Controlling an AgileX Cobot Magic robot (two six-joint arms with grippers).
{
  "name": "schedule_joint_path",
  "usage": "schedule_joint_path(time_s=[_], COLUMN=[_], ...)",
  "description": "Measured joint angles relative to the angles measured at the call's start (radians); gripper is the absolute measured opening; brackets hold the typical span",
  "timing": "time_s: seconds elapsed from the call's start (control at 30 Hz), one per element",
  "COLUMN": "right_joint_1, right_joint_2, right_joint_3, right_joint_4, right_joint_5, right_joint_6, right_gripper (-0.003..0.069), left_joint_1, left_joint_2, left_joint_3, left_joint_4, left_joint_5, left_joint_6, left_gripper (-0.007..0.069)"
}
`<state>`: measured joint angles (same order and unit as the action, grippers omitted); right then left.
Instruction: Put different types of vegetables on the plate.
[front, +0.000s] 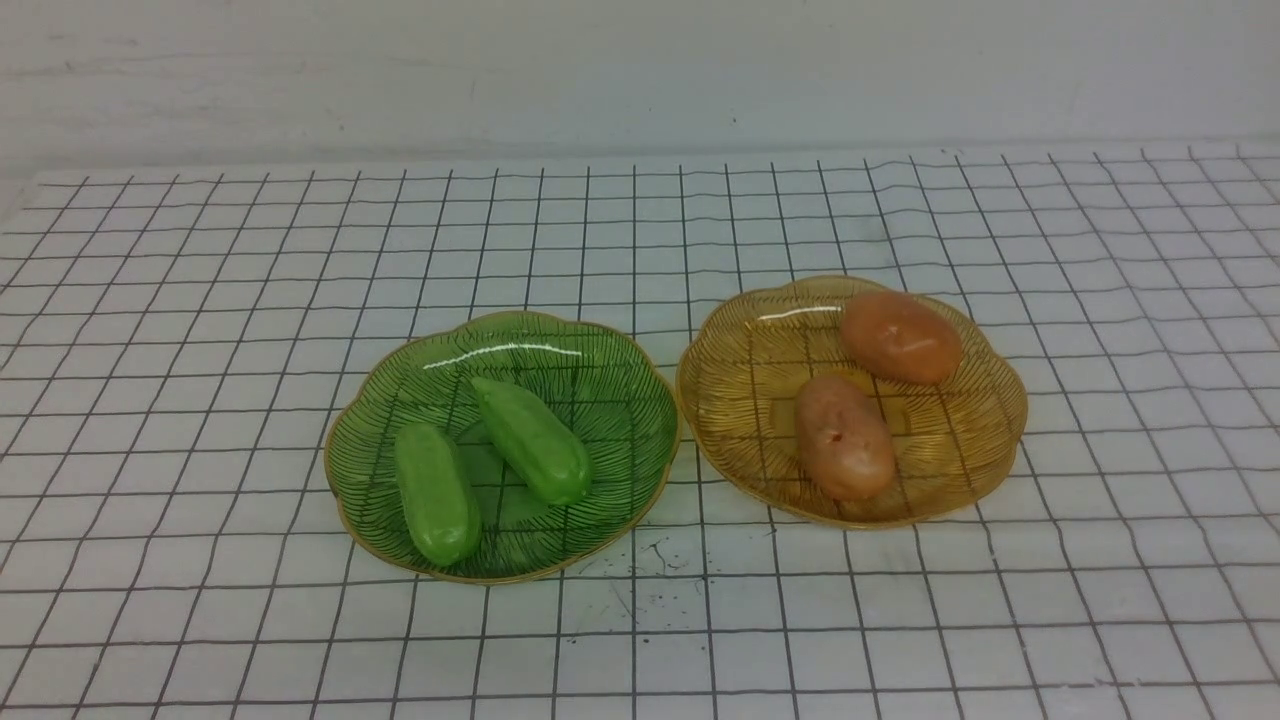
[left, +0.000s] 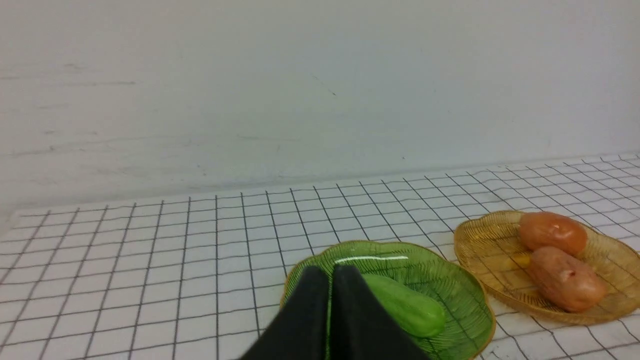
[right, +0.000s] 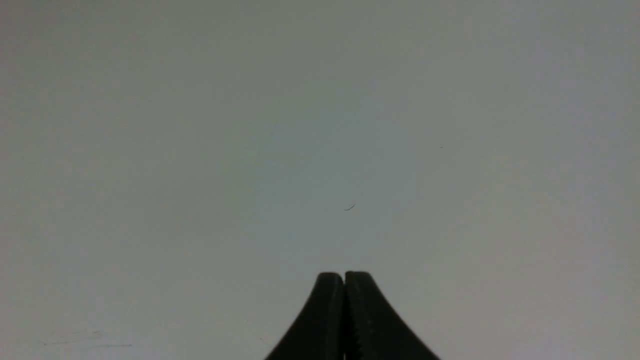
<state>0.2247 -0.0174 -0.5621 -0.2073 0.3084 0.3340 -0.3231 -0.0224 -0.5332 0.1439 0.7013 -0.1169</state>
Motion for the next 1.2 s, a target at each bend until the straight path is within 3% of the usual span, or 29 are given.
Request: schedule_joint_path(time_s=[0.17, 0.4, 0.67, 1.2], right_joint_1=[0.000, 0.000, 0.000, 0.000], right_joint_2=[0.000, 0.000, 0.000, 0.000], right_joint_3=[0.000, 0.000, 0.000, 0.000], right_joint_4=[0.000, 0.000, 0.000, 0.000], right_joint_5=[0.001, 0.002, 0.003, 0.003], right_joint_6=[0.000, 0.000, 0.000, 0.000], right_gripper=[-0.0015, -0.0015, -0.0015, -0.0015], left_joint_1=[0.038, 0.274, 0.338, 0.338], left_joint_2=[0.002, 0.003, 0.003, 0.003], left_joint_3=[0.216, 0.535, 0.560, 0.560], left_joint_4=[-0.035, -0.186, -0.209, -0.209], left_joint_5=[-0.177, -0.407, -0.327, -0.320], left_joint_6=[0.117, 0.164, 0.263, 0.287], left_gripper=[-0.0008, -0.0008, -0.0008, -0.0008])
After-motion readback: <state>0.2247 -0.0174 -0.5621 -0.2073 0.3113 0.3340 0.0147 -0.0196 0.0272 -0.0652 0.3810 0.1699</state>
